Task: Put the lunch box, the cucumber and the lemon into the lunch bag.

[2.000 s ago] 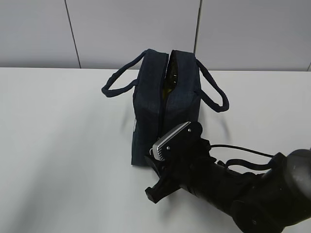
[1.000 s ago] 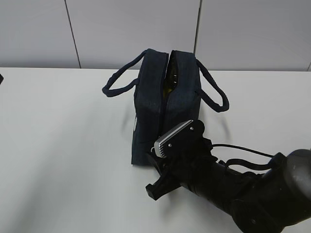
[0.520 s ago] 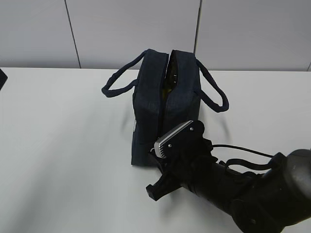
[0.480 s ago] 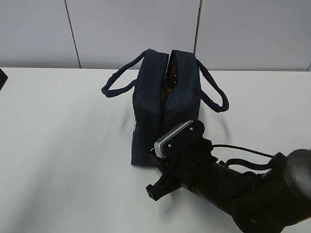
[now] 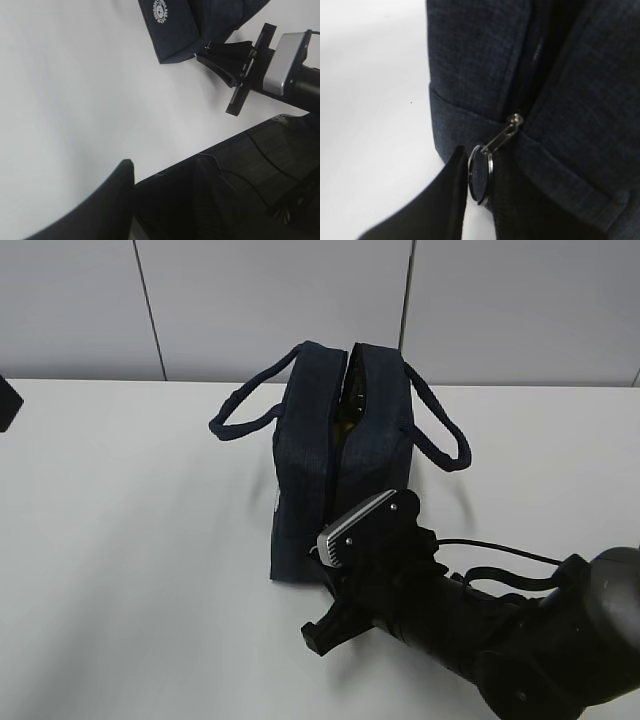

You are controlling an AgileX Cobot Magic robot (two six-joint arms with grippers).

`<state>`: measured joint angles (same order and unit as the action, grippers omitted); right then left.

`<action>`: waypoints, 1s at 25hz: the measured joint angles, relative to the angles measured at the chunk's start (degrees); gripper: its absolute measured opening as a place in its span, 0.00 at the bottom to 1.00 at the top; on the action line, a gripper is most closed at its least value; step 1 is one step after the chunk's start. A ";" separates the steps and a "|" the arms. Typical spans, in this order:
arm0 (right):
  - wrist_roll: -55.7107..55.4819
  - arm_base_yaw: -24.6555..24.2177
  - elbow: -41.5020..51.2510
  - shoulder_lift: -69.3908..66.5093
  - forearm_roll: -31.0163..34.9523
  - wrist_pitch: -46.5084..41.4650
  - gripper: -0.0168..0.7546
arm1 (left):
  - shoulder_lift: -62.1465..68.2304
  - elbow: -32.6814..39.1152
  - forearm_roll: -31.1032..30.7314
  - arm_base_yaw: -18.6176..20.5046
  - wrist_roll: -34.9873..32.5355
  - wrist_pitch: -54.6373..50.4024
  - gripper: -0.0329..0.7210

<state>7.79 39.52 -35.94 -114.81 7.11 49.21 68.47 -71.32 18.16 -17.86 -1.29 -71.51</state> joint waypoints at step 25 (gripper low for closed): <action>0.00 0.00 2.46 2.25 0.13 -0.66 0.02 | 0.00 0.00 3.56 -0.56 0.10 0.00 0.40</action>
<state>7.79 39.52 -33.48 -112.56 7.24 48.55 68.47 -71.32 21.71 -18.42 -1.19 -71.51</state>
